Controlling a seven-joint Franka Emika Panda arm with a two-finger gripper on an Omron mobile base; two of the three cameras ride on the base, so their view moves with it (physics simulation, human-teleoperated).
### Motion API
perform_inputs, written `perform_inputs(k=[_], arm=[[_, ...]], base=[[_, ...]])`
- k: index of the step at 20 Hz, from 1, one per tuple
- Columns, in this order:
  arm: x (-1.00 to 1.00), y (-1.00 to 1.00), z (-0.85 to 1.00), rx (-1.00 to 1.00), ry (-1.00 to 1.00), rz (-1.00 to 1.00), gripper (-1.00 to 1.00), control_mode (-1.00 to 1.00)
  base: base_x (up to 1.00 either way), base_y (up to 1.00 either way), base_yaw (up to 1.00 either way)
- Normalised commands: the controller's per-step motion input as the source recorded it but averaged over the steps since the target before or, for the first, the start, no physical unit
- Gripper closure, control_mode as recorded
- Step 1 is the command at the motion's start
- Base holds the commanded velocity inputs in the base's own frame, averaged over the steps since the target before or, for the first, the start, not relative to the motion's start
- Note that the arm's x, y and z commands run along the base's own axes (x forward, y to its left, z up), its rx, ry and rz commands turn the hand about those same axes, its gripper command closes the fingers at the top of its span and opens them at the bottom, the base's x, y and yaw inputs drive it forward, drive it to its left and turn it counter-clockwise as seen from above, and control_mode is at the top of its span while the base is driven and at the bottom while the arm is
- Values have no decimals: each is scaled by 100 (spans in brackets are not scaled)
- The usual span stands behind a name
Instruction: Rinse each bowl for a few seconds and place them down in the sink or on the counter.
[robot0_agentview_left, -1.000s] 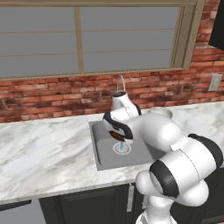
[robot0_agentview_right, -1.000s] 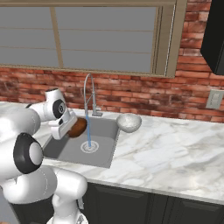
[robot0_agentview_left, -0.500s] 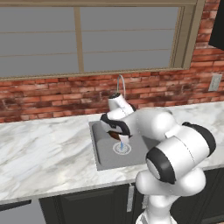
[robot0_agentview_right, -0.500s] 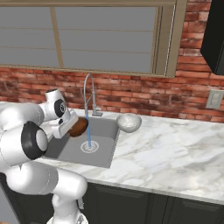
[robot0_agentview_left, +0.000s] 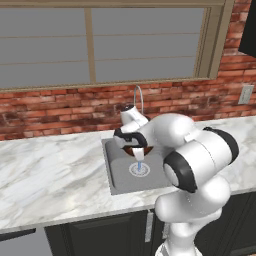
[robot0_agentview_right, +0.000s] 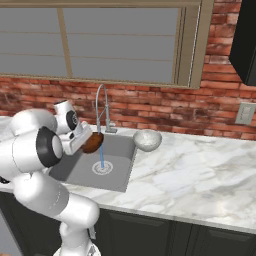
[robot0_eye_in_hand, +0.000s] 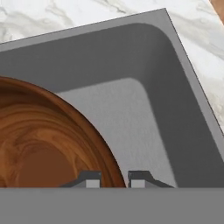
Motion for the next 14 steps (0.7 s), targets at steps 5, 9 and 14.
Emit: perform_inputs(k=[5, 9, 14], arm=[[29, 3, -23, -1, 0, 0, 100, -100], [23, 5, -14, -3, -1, -1, 100, -100], [5, 25, 17, -5, -7, 1, 100, -100]], base=[[0, 0, 0], [0, 0, 0], [0, 0, 0]])
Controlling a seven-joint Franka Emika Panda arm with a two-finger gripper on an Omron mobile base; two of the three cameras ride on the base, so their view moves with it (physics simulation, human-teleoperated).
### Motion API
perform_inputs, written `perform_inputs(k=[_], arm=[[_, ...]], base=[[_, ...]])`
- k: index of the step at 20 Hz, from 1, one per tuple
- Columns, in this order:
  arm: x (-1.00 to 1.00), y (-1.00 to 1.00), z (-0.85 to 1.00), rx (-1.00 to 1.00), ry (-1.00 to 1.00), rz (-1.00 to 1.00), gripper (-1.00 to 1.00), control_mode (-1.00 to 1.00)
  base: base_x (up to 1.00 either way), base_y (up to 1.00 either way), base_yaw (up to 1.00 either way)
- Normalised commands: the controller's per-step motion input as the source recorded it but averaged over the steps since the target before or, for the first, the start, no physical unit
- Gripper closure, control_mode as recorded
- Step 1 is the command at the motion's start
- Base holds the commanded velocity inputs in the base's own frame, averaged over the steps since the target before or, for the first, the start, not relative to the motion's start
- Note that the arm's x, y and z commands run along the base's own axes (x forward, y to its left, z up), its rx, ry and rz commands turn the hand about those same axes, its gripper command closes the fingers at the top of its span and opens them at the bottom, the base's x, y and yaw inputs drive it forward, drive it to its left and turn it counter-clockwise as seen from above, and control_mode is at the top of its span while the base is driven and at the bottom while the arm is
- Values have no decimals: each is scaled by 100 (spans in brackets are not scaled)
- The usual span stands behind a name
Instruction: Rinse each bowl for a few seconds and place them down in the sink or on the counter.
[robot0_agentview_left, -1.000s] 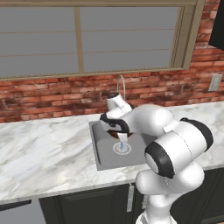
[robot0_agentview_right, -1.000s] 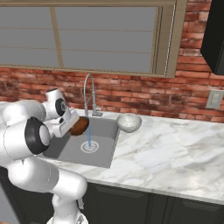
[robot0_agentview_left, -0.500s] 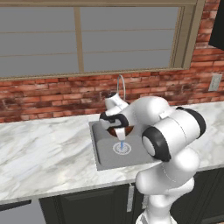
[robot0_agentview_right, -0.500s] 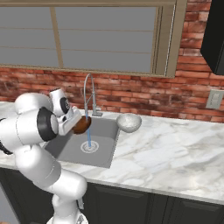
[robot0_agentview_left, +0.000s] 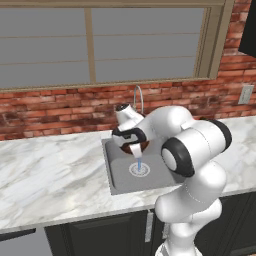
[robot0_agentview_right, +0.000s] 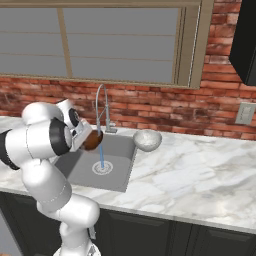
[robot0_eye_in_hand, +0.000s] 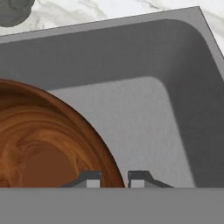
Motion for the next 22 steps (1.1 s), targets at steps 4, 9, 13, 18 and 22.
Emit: perform_inputs(k=[4, 9, 13, 18, 22], arm=[[-1, 48, 21, -5, -7, 4, 100, -100], [-5, 49, 25, -3, -2, 8, 100, -100], [-2, 46, 25, -2, -3, 10, 100, -100], [-1, 44, 17, -1, -2, 11, 100, -100], [-1, 35, 2, 0, -2, 10, 100, -100]], base=[[0, 0, 0], [0, 0, 0], [0, 0, 0], [0, 0, 0], [0, 0, 0]])
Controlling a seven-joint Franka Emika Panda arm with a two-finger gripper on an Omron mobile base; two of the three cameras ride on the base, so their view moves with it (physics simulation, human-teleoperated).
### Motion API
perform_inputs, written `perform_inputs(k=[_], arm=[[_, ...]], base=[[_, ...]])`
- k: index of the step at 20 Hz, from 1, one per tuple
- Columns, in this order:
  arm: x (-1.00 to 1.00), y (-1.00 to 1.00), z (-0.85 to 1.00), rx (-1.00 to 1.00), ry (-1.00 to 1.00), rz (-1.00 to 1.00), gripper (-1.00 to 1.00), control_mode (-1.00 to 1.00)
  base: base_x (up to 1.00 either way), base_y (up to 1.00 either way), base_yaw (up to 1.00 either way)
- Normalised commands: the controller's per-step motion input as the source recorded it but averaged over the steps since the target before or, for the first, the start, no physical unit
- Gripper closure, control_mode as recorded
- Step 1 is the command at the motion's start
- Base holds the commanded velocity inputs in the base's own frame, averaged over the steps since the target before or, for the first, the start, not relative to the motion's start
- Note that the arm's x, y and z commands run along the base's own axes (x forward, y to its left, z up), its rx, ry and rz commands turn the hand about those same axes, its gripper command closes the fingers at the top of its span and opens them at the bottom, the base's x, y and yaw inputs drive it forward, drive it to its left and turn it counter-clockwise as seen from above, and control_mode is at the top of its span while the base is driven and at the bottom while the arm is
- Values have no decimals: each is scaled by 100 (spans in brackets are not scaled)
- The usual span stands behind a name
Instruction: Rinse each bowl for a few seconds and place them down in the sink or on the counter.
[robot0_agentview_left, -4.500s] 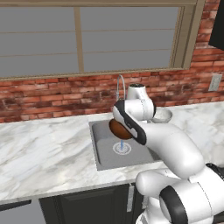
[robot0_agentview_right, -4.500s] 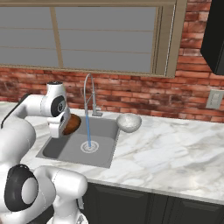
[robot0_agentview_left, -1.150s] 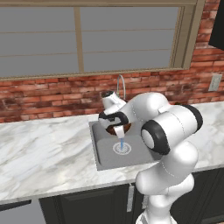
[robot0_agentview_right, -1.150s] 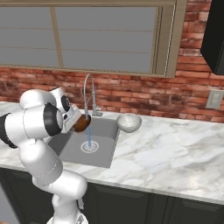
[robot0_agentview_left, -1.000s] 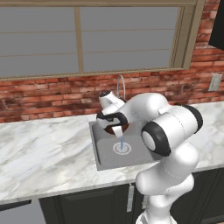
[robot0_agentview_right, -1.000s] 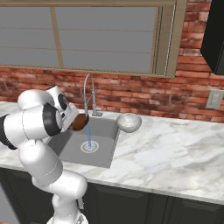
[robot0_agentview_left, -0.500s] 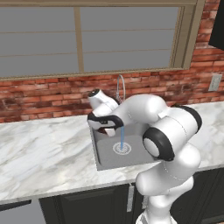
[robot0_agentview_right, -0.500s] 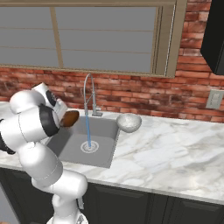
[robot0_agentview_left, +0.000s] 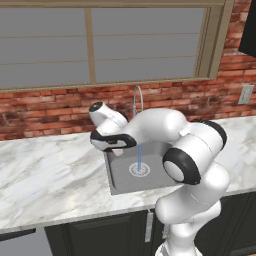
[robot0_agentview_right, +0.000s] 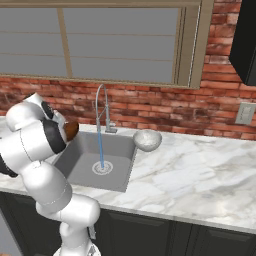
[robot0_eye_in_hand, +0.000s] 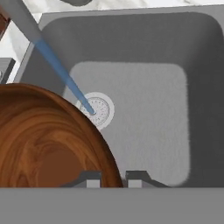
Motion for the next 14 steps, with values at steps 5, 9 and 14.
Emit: perform_inputs(k=[5, 9, 14], arm=[[0, 32, -3, 4, 0, 7, 100, -100], [0, 31, -8, 4, 0, 6, 100, -100], [-3, 26, -16, 3, -1, 4, 100, -100]], base=[[0, 0, 0], [0, 0, 0], [0, 0, 0]])
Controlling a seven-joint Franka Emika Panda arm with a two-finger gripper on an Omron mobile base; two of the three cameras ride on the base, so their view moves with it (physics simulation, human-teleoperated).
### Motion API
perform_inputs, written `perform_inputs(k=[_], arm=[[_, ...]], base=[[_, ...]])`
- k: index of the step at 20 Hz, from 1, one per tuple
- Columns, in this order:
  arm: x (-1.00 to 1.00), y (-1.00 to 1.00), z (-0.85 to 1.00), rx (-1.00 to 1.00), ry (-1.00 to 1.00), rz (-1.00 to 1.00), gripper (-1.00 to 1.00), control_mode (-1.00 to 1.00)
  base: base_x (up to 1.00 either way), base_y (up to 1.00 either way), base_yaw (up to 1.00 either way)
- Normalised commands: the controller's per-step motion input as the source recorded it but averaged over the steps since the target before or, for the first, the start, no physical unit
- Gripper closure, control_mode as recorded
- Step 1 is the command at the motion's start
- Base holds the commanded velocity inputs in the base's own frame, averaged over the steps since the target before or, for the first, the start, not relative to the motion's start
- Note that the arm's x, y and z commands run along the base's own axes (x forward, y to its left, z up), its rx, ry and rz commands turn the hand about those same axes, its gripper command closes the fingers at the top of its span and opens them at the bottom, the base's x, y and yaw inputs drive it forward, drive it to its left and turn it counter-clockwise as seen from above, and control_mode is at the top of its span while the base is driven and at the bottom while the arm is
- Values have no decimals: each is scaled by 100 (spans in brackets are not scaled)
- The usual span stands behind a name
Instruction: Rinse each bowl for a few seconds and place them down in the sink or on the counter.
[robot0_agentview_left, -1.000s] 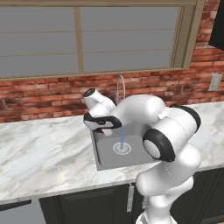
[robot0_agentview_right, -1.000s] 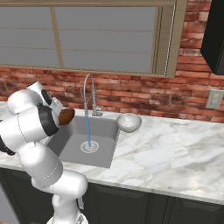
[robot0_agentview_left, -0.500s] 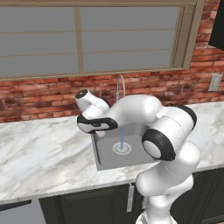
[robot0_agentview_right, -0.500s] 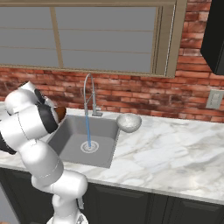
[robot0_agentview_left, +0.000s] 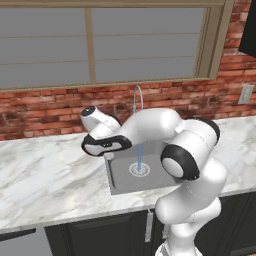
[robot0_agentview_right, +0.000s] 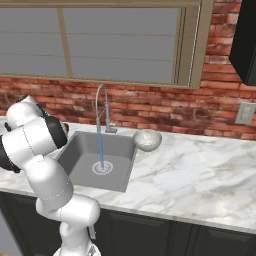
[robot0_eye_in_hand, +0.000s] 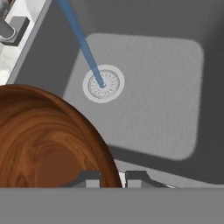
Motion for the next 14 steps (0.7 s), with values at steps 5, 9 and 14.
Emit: perform_inputs(k=[5, 9, 14], arm=[[-5, 22, -24, 4, -1, 3, 100, -100], [-2, 19, -27, 6, 0, 3, 100, -100], [0, 19, -26, 6, 0, 2, 100, -100]], base=[[0, 0, 0], [0, 0, 0], [0, 0, 0]])
